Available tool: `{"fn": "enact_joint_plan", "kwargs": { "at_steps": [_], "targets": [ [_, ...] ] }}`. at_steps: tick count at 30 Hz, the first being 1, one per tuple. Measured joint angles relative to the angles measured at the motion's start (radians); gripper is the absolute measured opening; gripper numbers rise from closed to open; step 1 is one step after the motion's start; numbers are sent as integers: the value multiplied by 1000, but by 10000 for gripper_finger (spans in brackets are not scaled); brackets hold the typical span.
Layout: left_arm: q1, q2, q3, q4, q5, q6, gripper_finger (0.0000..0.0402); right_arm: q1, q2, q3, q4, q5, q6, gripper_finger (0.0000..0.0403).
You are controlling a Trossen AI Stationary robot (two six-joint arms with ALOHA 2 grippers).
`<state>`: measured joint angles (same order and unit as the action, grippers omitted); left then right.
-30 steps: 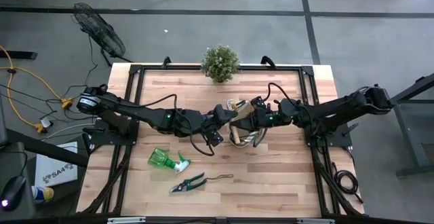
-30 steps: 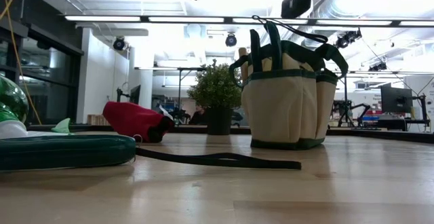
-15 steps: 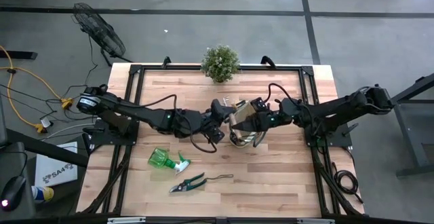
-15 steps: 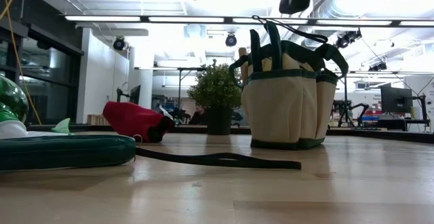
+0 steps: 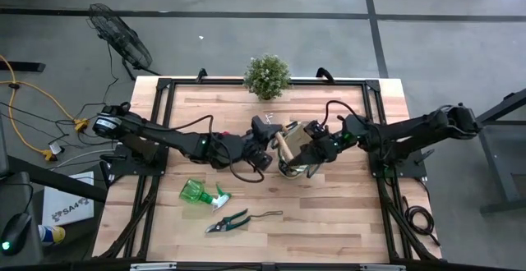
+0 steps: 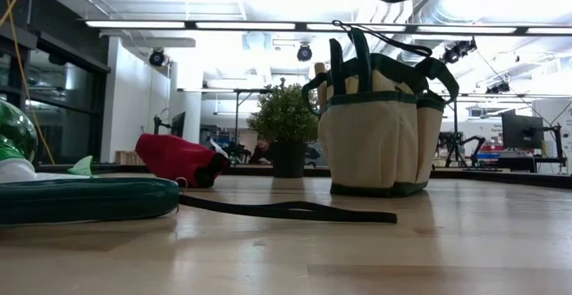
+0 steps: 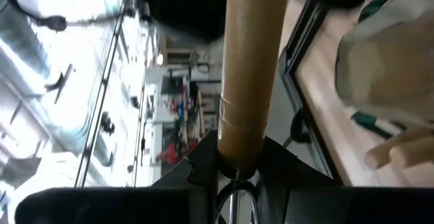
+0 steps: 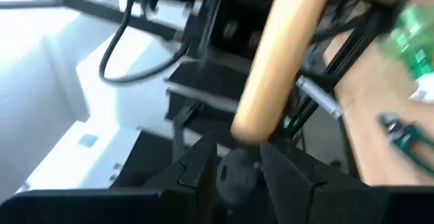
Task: Pick & Place Garden tools in Gardening bag
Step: Put the hand rake into the gardening bag
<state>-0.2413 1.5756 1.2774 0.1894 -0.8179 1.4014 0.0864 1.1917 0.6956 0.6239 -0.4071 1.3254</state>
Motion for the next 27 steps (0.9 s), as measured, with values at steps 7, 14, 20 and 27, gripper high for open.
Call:
{"fn": "enact_joint_plan", "kwargs": {
  "at_steps": [7, 14, 20, 27],
  "targets": [
    [-1, 0, 0, 1, -64, -28, 56, 52, -51, 0, -130, -19, -6, 95],
    [-1, 0, 0, 41, -132, -266, 56, 106, -135, 0, -287, 181, -225, 80],
    [-1, 0, 1, 118, -216, -380, 56, 187, -216, 0, -300, 586, -486, 61],
    [-1, 0, 1, 124, -241, -478, 56, 317, -209, 0, -279, 995, -762, 34]
  ]
}}
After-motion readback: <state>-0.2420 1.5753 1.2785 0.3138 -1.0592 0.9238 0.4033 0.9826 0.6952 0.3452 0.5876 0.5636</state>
